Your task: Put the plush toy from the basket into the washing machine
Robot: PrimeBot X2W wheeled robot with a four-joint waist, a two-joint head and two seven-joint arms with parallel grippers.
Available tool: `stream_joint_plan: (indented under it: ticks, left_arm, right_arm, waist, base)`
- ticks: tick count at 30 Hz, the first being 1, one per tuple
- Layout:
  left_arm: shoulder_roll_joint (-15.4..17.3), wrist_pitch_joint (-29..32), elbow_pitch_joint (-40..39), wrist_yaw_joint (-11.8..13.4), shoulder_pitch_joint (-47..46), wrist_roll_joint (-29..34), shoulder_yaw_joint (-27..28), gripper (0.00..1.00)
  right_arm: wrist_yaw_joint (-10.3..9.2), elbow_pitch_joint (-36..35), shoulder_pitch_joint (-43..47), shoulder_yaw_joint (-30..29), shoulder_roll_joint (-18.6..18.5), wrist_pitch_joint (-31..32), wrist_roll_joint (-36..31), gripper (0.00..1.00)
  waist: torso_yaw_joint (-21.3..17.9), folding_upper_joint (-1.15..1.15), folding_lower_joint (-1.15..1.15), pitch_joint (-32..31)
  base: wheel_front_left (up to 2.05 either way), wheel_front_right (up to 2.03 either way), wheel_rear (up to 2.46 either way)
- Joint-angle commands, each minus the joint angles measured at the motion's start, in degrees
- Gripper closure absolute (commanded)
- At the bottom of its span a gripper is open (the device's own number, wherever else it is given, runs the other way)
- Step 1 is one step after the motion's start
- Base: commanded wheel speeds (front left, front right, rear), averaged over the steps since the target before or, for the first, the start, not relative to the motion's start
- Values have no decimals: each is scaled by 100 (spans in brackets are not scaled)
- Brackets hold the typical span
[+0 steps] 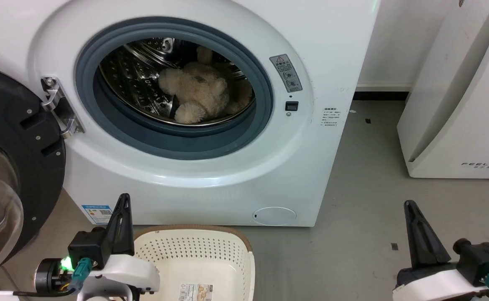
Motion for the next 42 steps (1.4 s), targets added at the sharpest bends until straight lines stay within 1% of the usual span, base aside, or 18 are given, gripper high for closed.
stream_joint_plan:
  ticks: [1,42]
  left_arm:
    - [-3,27,-56,0,99,36,-19,100]
    - [-8,518,-418,0,246,142,-118,100]
  right_arm:
    - [-1,-27,-38,10,-1,24,-71,100]
    - [-3,-73,-89,51,-2,518,-377,100]
  waist:
    - [-2,0,0,-2]
    - [-59,0,0,-62]
  base:
    - [0,0,0]
    - [0,0,0]
